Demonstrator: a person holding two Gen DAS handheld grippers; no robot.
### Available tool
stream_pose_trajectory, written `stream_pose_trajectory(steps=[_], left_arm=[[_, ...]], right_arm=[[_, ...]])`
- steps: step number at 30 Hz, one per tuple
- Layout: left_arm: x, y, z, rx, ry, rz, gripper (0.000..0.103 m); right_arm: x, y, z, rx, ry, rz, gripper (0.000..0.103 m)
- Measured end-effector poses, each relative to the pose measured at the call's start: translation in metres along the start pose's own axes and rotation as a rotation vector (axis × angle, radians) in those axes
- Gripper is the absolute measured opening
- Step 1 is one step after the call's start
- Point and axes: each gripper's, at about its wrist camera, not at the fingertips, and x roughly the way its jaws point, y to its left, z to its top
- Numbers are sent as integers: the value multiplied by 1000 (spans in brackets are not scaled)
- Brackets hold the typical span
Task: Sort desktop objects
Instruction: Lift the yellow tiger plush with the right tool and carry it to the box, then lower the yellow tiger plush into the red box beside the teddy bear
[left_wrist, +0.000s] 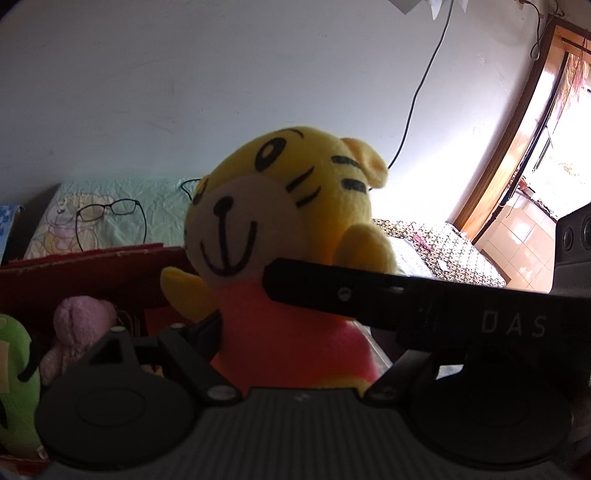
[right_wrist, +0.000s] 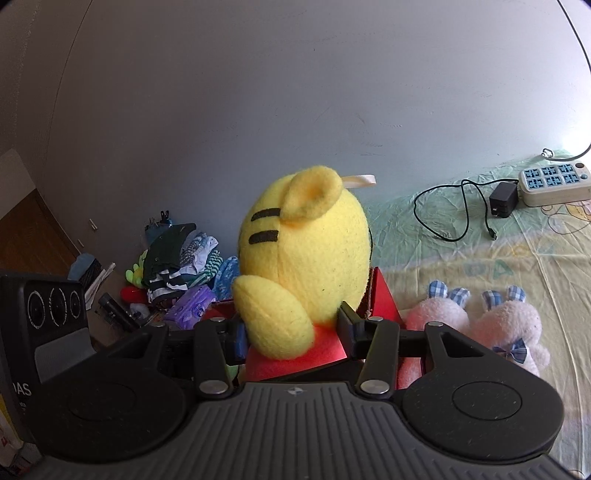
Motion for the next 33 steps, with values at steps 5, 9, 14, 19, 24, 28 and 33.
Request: stream_pose_trajectory(steps=[5,9,14,19,24,28,33], left_arm=[[12,33,-4,-35,29,-20,83],[26,53,-10,-63,73,-39,83],[46,68,-19,-103,151,-74,83],[57,85,-23,-170,201,-128,83],[66,101,-27,-221,226,-167,84],[69,104,-26,-218,221,-163,84],[73,113,-26,-228,238,-186,84]], right_arm=[[28,13,-7,-33,25,-50,50],[49,18,-11,-41,77,-93,50],[71,31,-12,-102,185,-188,50],[91,33,-10,-121,296,-250,51],[109,37,-11,-176,381,-302,52],[117,32,-9,-179,404,-318,53],[121,25,-9,-149,402,-304,57]])
